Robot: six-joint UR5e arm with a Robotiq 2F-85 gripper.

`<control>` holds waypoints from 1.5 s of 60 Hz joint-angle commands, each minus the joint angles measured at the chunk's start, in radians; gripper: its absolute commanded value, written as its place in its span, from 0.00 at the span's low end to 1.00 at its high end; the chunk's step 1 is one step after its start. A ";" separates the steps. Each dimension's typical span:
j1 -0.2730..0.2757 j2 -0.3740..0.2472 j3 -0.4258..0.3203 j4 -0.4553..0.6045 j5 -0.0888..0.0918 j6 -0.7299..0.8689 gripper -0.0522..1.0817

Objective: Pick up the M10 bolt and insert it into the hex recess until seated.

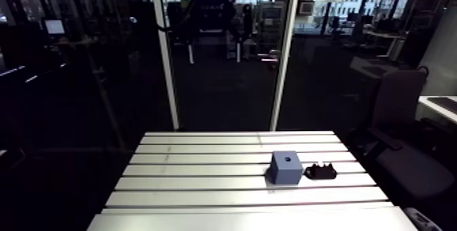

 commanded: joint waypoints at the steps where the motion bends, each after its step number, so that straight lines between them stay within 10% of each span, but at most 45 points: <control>1: -0.033 -0.007 0.010 -0.002 -0.006 -0.084 0.06; 29: -0.235 -0.050 0.129 -0.171 -0.002 -0.350 0.05; 72: -0.405 -0.034 0.274 -0.419 0.005 -0.556 0.05; 90: -0.455 0.003 0.316 -0.489 0.042 -0.545 0.05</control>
